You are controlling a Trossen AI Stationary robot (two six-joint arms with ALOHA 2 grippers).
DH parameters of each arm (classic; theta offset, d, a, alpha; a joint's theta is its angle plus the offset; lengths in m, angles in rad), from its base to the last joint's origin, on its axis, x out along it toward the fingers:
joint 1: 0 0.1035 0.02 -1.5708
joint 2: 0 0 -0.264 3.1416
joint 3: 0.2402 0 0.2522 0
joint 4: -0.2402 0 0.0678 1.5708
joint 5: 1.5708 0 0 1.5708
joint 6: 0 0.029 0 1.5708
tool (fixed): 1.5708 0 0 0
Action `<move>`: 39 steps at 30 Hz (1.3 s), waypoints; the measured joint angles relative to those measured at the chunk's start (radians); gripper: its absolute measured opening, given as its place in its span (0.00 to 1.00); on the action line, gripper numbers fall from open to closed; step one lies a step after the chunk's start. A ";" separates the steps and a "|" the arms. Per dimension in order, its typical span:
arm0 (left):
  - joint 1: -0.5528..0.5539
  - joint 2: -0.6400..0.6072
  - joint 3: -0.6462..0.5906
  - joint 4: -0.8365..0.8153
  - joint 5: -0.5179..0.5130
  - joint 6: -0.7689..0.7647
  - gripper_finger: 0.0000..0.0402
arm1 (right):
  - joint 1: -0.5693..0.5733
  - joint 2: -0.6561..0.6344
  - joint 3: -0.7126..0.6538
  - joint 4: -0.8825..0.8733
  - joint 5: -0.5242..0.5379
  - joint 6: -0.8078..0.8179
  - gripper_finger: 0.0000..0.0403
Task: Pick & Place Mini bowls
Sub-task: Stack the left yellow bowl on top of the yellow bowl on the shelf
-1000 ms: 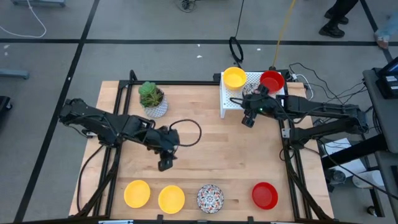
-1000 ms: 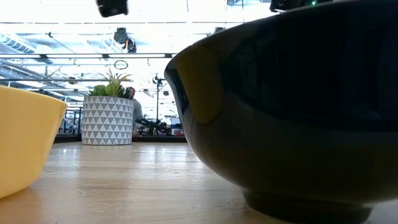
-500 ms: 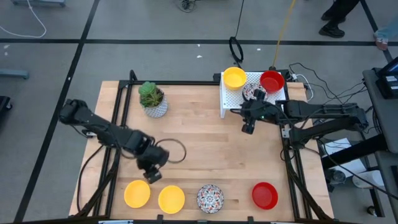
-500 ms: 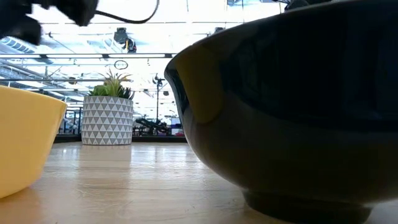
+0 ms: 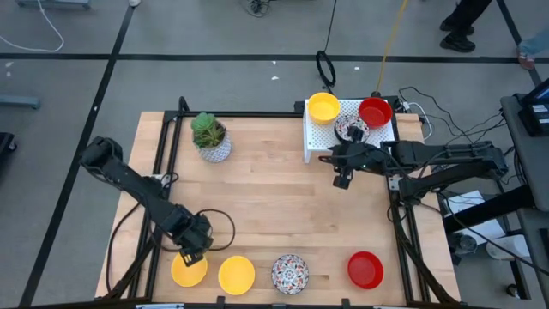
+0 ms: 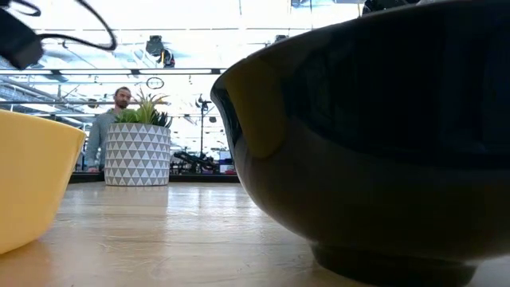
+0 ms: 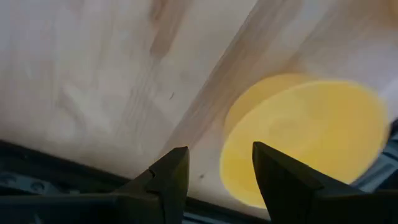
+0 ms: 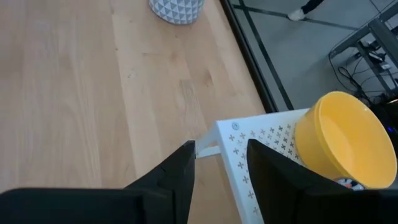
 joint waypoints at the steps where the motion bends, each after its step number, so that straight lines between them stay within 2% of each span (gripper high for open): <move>1: -0.007 0.000 -0.014 0.019 0.012 -0.006 0.45 | 0.000 0.000 0.000 0.008 0.000 0.000 0.33; 4: -0.023 0.000 -0.050 0.111 0.047 -0.012 0.45 | 0.000 0.000 0.000 0.022 0.000 0.000 0.33; 15: -0.037 0.000 -0.151 0.295 -0.007 -0.071 0.43 | 0.000 0.000 0.000 0.025 0.000 0.000 0.33; 18: -0.034 0.000 -0.152 0.299 -0.011 -0.071 0.35 | 0.000 0.000 0.000 0.025 0.000 0.000 0.33; 23: -0.032 0.000 -0.152 0.314 -0.013 -0.040 0.09 | 0.000 0.000 0.000 0.025 0.000 0.000 0.33; 25: -0.028 0.000 -0.151 0.321 -0.013 -0.044 0.03 | 0.000 0.000 0.000 0.025 0.000 0.000 0.33; 33: 0.056 -0.001 -0.151 0.305 0.005 -0.026 0.02 | 0.000 0.000 0.000 0.025 0.000 0.000 0.33; 39: 0.191 -0.003 -0.151 0.257 -0.003 0.107 0.04 | 0.000 0.000 0.000 0.025 0.000 0.000 0.33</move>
